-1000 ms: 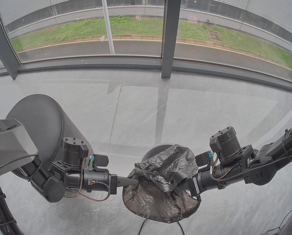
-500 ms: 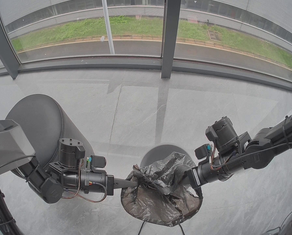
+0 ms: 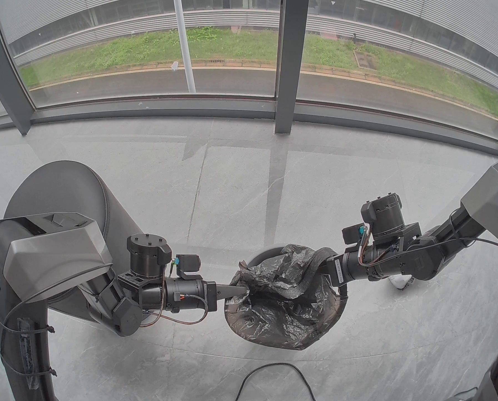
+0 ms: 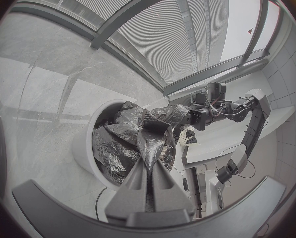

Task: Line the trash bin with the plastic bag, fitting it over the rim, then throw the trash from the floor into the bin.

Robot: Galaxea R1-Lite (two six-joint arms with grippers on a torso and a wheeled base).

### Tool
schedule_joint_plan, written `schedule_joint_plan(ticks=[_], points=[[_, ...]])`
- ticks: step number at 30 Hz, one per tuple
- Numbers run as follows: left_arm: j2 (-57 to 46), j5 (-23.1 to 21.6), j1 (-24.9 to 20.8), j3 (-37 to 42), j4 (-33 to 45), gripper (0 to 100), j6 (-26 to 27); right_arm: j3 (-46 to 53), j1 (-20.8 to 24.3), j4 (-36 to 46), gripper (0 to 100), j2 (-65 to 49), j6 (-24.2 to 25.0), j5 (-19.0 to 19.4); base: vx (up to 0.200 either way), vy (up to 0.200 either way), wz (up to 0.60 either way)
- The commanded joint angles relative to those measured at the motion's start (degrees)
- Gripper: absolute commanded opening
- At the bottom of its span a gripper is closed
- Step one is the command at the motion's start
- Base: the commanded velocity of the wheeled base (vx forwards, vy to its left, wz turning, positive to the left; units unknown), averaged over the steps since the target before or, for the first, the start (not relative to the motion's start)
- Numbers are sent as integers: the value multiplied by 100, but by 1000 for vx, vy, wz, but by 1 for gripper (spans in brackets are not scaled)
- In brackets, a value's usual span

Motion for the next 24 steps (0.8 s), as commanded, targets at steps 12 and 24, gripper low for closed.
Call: schedule_joint_plan(ticks=[12, 24], points=[[-203, 341, 19, 171, -457, 0, 19, 386, -308, -1122, 0, 274, -1503, 36, 0, 0, 0], [-89, 631, 46, 207, -685, 0, 19, 817, -546, -1508, 0, 353, -1732, 28, 0, 0, 0]])
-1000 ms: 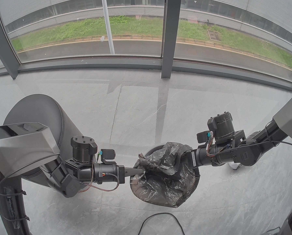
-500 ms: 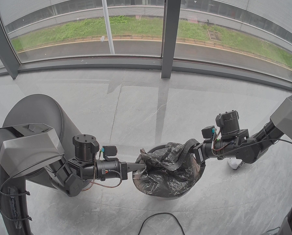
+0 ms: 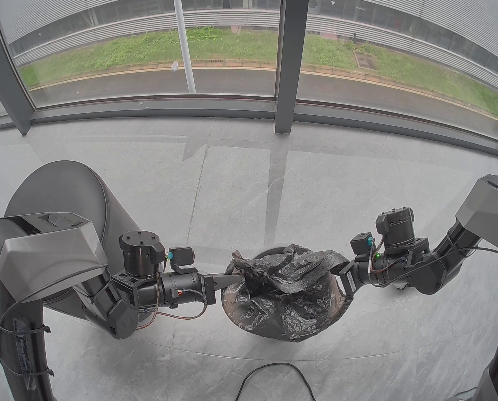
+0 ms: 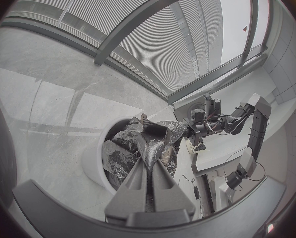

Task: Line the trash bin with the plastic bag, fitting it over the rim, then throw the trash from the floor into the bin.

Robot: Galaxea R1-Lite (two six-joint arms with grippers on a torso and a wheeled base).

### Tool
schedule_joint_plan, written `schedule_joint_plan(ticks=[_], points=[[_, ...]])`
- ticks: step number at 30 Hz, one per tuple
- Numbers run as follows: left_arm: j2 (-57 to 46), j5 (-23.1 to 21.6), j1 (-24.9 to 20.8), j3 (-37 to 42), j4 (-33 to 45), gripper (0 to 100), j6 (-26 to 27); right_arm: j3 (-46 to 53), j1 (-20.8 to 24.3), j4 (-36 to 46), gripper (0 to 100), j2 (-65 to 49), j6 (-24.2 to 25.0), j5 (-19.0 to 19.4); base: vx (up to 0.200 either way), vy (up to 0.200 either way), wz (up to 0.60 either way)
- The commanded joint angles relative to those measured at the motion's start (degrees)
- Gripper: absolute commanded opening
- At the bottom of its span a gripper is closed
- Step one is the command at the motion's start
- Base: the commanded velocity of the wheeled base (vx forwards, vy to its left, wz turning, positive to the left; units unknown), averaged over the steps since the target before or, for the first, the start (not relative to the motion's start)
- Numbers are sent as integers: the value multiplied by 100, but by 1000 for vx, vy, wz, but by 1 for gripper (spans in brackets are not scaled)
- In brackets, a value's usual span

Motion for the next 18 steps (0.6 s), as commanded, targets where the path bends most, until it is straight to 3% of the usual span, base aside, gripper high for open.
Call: schedule_joint_plan(ticks=[1, 14, 15, 18], points=[[52, 65, 75, -18, -8, 0, 2, 12, -138, -7, 0, 64, -19, -3, 0, 0, 0], [131, 83, 83, 96, 35, 0, 63, -32, -270, -51, 0, 205, -54, 23, 0, 0, 0], [131, 83, 83, 34, 53, 0, 63, -32, -270, -51, 100, 205, -54, 32, 0, 0, 0], [114, 83, 83, -10, 62, 0, 63, -23, -261, -121, 100, 205, -54, 23, 0, 0, 0]])
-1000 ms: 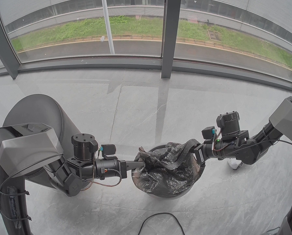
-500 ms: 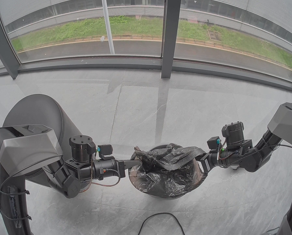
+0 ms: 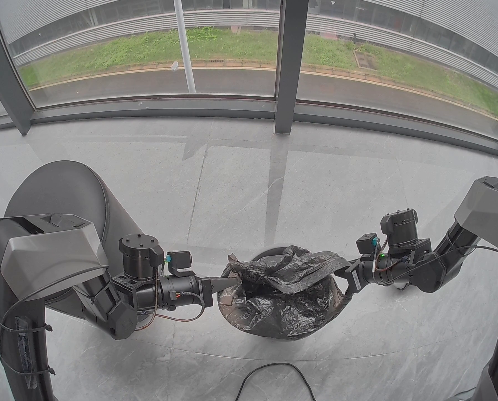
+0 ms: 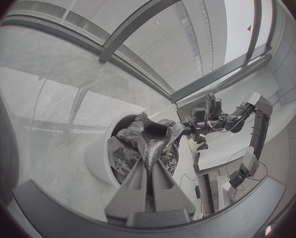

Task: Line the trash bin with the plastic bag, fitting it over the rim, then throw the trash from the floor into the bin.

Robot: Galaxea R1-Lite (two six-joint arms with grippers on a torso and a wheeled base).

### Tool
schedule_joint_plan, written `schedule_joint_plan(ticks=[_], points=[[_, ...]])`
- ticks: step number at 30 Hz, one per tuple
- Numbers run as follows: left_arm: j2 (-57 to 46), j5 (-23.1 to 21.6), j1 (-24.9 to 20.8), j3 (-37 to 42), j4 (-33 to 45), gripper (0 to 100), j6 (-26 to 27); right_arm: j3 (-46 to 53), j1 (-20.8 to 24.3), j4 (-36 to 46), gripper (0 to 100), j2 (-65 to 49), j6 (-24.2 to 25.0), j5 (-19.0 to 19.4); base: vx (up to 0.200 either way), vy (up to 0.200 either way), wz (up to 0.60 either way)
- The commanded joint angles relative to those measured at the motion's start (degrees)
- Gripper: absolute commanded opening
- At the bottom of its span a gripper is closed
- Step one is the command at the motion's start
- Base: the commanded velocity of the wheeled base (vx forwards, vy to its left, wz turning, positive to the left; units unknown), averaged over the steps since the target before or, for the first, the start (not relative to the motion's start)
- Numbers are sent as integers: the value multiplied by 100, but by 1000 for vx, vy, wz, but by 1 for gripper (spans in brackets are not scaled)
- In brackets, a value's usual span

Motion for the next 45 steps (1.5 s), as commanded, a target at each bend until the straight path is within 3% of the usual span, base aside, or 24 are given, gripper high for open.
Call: schedule_joint_plan(ticks=[1, 9, 15, 28, 34, 37, 45], points=[[-1, 15, 1, -52, 7, 0, -2, 4, 19, -93, 100, 6, -17, 4, 0, 0, 0], [-1, 129, -8, -96, -28, 0, -2, -57, 54, -278, 100, 23, -25, -49, 0, 0, 0], [-28, 235, -8, -237, -72, 0, -2, -365, 124, -383, 100, 146, -447, -655, 0, 0, 0], [25, 244, -61, -474, -63, 0, -10, -655, 273, -383, 100, 313, -2223, -585, 0, 0, 0], [78, 305, -35, -483, -55, 0, -10, -1253, 247, -410, 100, 559, -2152, -383, 0, 0, 0], [122, 455, -26, -465, -63, 0, -2, -1754, 150, -418, 100, 735, -1871, -383, 0, 0, 0], [254, 481, 1, -439, -55, 0, -2, -1727, 80, -568, 100, 770, -1774, -110, 0, 0, 0]])
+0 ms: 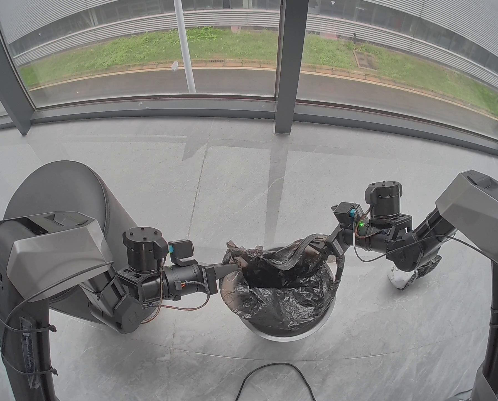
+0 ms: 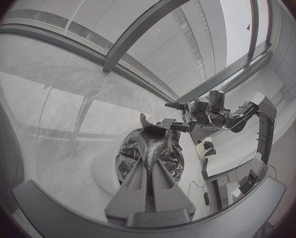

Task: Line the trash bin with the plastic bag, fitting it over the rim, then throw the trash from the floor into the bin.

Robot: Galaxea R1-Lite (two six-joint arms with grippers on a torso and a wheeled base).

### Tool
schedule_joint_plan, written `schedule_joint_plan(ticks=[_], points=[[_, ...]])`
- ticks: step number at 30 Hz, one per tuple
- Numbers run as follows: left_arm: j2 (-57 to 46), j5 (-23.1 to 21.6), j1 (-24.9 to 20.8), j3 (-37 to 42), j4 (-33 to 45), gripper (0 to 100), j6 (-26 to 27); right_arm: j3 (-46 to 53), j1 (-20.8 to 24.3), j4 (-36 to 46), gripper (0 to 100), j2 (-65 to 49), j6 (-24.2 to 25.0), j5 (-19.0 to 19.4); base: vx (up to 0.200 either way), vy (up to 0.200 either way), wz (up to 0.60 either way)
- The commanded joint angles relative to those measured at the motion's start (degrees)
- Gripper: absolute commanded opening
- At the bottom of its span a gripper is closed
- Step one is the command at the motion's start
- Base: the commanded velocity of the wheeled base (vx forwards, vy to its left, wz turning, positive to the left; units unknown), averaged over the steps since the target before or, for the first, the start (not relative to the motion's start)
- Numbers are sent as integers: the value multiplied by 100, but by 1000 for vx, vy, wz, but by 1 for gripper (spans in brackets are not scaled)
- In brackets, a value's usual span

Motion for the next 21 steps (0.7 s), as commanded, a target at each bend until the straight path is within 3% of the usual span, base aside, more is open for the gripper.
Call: schedule_joint_plan(ticks=[1, 10, 11, 16, 21], points=[[168, 15, 29, -1, 3, 0, -3, -14, -46, -128, 100, 131, 46, 79, 0, 0, 0], [274, 77, 134, -28, 3, 0, 32, -23, -55, -154, 100, 104, 63, 87, 0, 0, 0], [291, 121, 134, -37, -6, 100, 32, -5, -55, -154, 100, 104, 63, 87, 0, 0, 0], [432, 279, 134, -116, -32, 100, 32, -31, -55, -172, 100, 113, 72, 79, 0, 0, 0], [696, 376, 134, -248, -191, 100, 41, -58, -46, -365, 100, 175, 556, -36, 0, 0, 0]])
